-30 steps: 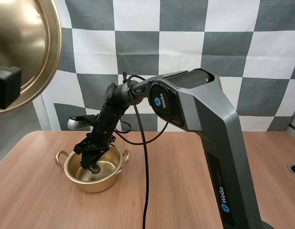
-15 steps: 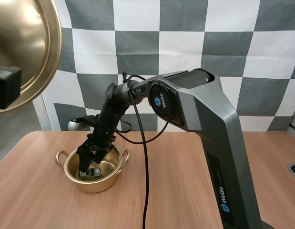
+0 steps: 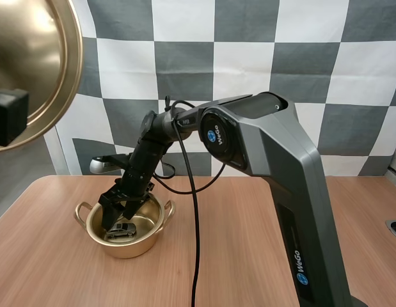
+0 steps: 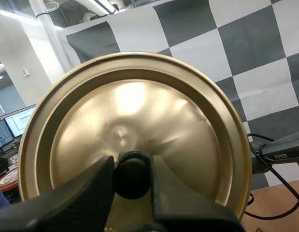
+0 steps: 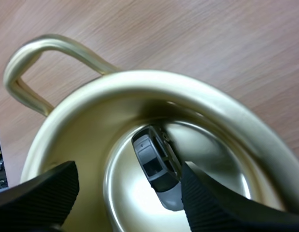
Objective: Open the pot, put the car inside, and close it
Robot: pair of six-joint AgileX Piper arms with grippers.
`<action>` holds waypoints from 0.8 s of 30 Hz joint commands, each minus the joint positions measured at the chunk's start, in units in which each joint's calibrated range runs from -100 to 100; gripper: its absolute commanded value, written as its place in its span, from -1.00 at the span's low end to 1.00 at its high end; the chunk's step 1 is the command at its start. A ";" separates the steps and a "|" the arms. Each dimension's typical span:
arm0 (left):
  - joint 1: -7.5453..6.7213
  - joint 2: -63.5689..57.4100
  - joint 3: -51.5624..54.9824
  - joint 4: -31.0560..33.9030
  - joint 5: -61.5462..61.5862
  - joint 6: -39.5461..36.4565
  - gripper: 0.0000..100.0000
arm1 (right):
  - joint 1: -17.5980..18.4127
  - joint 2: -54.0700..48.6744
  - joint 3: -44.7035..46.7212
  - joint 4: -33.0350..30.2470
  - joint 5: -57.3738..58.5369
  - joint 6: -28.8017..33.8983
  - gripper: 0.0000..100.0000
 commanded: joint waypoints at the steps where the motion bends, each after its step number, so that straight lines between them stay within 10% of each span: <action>1: 0.05 -0.04 0.05 0.03 0.03 -0.03 -1.00 | -0.05 -0.05 -0.06 0.02 -0.19 0.25 1.00; 24: 0.05 -0.04 0.05 0.03 0.03 -0.03 -1.00 | -0.62 -14.04 -0.22 -9.27 -8.66 -1.38 1.00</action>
